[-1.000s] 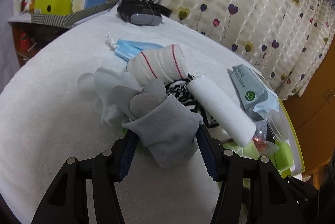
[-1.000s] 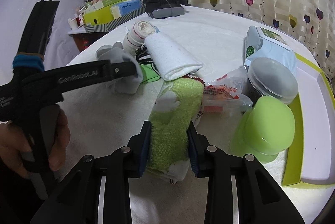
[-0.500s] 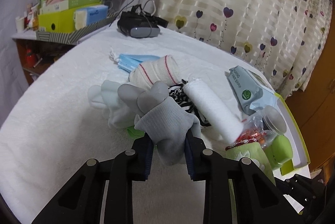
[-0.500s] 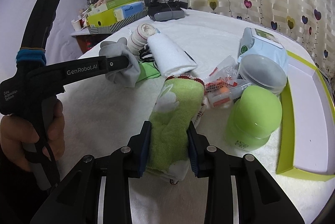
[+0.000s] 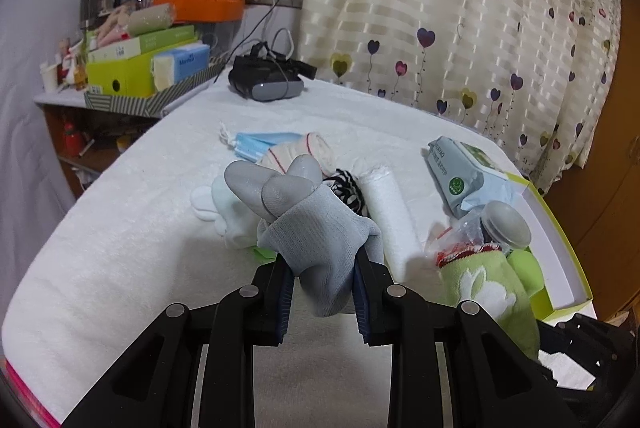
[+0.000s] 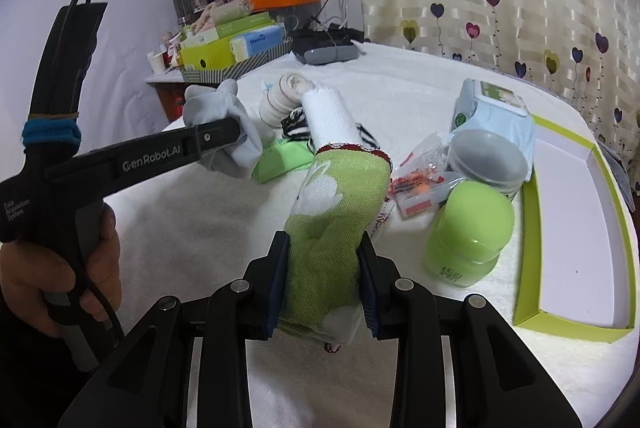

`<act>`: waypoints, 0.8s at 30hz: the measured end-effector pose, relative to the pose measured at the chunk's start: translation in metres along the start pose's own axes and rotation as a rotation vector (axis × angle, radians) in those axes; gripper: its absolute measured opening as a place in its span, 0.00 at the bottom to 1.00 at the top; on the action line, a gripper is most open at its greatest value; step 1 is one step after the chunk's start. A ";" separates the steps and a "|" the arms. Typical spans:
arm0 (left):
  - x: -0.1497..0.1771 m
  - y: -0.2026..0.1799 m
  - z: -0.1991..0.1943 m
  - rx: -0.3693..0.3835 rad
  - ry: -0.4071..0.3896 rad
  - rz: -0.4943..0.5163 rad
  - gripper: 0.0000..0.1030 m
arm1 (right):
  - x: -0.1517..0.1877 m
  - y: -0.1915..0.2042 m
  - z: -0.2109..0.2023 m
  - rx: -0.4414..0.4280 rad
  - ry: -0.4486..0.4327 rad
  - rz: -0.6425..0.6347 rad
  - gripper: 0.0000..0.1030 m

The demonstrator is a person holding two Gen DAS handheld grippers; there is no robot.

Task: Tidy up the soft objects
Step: 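Carry the green sock and grey sock with both tools over the yellow-rimmed box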

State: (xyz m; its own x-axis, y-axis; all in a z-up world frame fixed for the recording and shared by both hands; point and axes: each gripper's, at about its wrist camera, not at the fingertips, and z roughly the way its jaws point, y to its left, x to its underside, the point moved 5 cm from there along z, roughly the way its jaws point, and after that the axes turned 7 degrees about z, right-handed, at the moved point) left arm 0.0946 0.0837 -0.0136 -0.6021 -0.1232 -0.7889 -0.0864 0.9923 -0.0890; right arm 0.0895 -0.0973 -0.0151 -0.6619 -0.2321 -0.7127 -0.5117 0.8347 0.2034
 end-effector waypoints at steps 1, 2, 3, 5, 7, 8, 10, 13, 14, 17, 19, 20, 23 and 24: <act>-0.001 -0.001 -0.002 -0.002 -0.005 0.003 0.24 | -0.001 -0.002 -0.002 0.000 -0.009 0.003 0.33; -0.003 -0.003 -0.005 -0.006 -0.014 0.006 0.24 | -0.002 -0.002 -0.005 0.000 -0.017 0.005 0.33; -0.005 -0.004 -0.007 -0.006 -0.020 0.009 0.24 | -0.002 -0.003 -0.007 -0.001 -0.024 0.006 0.33; -0.008 -0.008 -0.013 -0.005 -0.034 0.016 0.24 | -0.005 -0.005 -0.012 -0.002 -0.040 0.011 0.33; -0.012 -0.013 -0.017 -0.001 -0.044 0.026 0.24 | -0.008 -0.008 -0.018 -0.003 -0.057 0.019 0.33; -0.014 -0.017 -0.019 0.003 -0.049 0.030 0.24 | -0.010 -0.011 -0.021 -0.002 -0.067 0.024 0.33; -0.018 -0.024 -0.022 0.012 -0.059 0.041 0.24 | -0.015 -0.017 -0.028 0.005 -0.089 0.033 0.33; -0.025 -0.042 -0.026 0.037 -0.074 0.069 0.24 | -0.019 -0.029 -0.040 0.018 -0.119 0.054 0.33; -0.028 -0.049 -0.027 0.044 -0.078 0.080 0.24 | -0.021 -0.034 -0.044 0.025 -0.130 0.062 0.33; -0.034 -0.071 -0.028 0.074 -0.089 0.112 0.24 | -0.024 -0.054 -0.057 0.053 -0.156 0.089 0.33; -0.037 -0.091 -0.027 0.100 -0.092 0.139 0.24 | -0.024 -0.069 -0.066 0.071 -0.173 0.113 0.33; -0.039 -0.101 -0.026 0.111 -0.093 0.154 0.24 | -0.024 -0.078 -0.069 0.079 -0.179 0.126 0.33; -0.041 -0.129 -0.021 0.157 -0.083 0.189 0.24 | -0.026 -0.100 -0.075 0.110 -0.189 0.155 0.33; -0.041 -0.140 -0.020 0.170 -0.083 0.210 0.24 | -0.026 -0.109 -0.077 0.120 -0.190 0.169 0.33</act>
State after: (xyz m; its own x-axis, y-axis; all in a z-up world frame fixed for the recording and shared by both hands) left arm 0.1158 -0.0507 0.0436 -0.5255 0.0797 -0.8470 0.1714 0.9851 -0.0137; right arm 0.1208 -0.2209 0.0325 -0.6116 0.0037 -0.7911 -0.3269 0.9095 0.2570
